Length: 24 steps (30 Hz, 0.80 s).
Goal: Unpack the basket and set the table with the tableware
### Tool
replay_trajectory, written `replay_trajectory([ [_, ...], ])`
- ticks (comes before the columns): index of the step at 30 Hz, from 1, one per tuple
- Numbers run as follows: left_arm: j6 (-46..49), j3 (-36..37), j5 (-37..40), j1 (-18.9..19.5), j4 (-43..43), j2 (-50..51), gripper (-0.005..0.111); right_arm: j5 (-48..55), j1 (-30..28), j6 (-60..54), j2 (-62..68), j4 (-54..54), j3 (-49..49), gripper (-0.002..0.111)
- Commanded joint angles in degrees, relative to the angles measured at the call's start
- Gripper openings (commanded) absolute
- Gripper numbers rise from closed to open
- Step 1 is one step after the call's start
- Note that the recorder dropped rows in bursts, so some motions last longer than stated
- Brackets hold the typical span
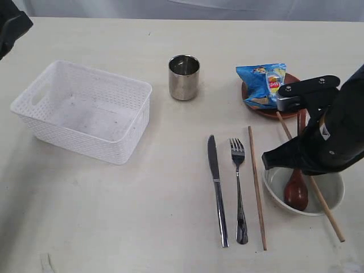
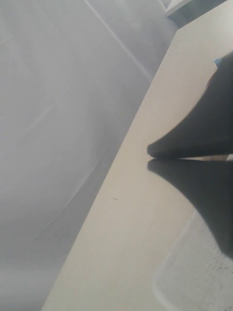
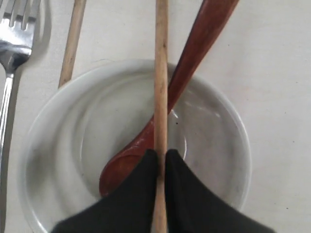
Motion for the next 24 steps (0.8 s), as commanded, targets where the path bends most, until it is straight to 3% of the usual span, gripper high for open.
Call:
replay_trajectory([
  [1,-0.01,0.37,-0.25,0.18,0.28,0.08,0.0,-0.18,-0.27,-0.61,-1.53,-0.94,-0.26,0.036],
  [3,-0.01,0.37,-0.25,0.18,0.28,0.08,0.0,1.92,-0.27,-0.61,-1.64,-1.51,-1.41,0.045],
  [8,-0.01,0.37,-0.25,0.18,0.28,0.08,0.0,7.85,-0.16,-2.1,-2.77,-1.17,-5.85,0.046],
  [12,-0.01,0.37,-0.25,0.18,0.28,0.08,0.0,8.5,3.51,-8.02,-7.75,10.42,-7.87,0.046],
  [16,-0.01,0.37,-0.25,0.18,0.28,0.08,0.0,9.93,12.28,-7.06,-15.18,23.23,-4.32,0.039],
  [19,-0.01,0.37,-0.52,0.18,0.28,0.08,0.0,9.14,19.73,1.26,-18.37,23.03,0.94,0.031],
  [24,-0.24,0.37,-0.68,0.18,0.28,0.08,0.0,4.07,29.12,14.45,-16.09,20.46,6.93,0.03],
])
